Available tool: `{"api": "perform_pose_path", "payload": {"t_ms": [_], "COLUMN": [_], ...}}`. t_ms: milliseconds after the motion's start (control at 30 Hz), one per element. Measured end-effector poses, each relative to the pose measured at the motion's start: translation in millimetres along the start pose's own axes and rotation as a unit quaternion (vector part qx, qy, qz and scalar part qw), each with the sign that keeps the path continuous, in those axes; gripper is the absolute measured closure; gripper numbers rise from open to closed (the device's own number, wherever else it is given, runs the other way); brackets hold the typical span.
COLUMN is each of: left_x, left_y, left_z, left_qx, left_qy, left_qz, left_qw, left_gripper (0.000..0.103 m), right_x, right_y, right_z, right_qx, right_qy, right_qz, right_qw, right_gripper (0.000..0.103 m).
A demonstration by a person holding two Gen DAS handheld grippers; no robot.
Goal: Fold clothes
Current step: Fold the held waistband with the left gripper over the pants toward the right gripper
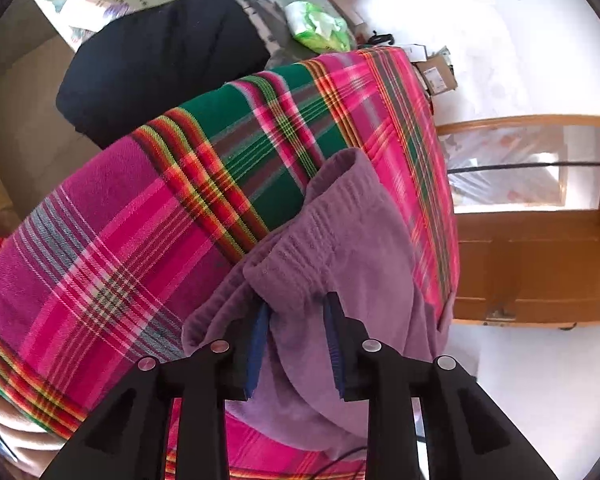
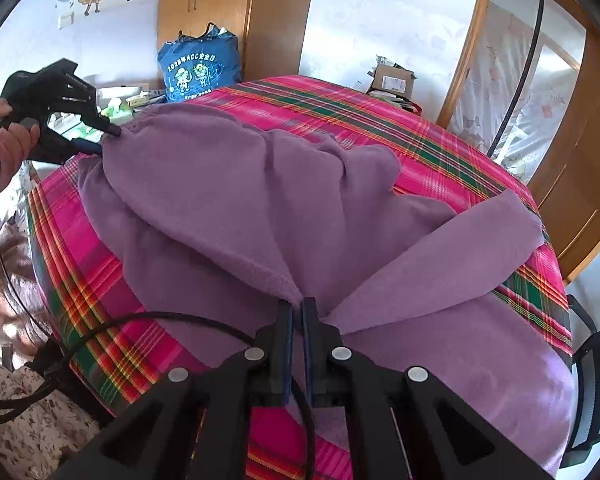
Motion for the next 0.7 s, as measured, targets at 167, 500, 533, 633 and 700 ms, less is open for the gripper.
{"api": "perform_pose_path", "payload": {"t_ms": [167,500,533,633,700], "left_x": [-8,-25,-26,-23,-18], "left_y": [-4,-12,-12,-9,-4], "left_z": [-1,-17,-19,-23,-24], "left_qx": [0.006,0.022,0.022,0.028,0.018], "left_qy": [-0.015,-0.021,-0.019,-0.013,-0.008], "left_qz": [-0.011,-0.025,-0.024,-0.017,-0.013], "left_qw": [0.9998,0.9992,0.9993,0.9994,0.9997], "left_gripper": [0.091,0.094,0.094,0.094,0.094], "right_x": [-10,-40,-42,-47,-44], "right_y": [-3,-4,-4,-4,-6], "right_z": [5,8,8,7,5], "right_qx": [0.005,0.005,0.004,0.0,0.006], "right_qy": [-0.017,-0.045,-0.047,-0.048,-0.044], "right_qz": [0.005,0.005,0.004,0.006,0.01], "right_qw": [1.0,0.999,0.999,0.999,0.999], "right_gripper": [0.099,0.099,0.099,0.099,0.099]}}
Point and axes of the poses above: each gripper's, at about its wrist camera, not at the fingertips, and x roughly the way its jaws point, y to its left, z to its top, the point moved 6 cm from there along x, roughly the way its jaws point, and after that the axes turned 4 degrees about y, right-handed, at the moved point
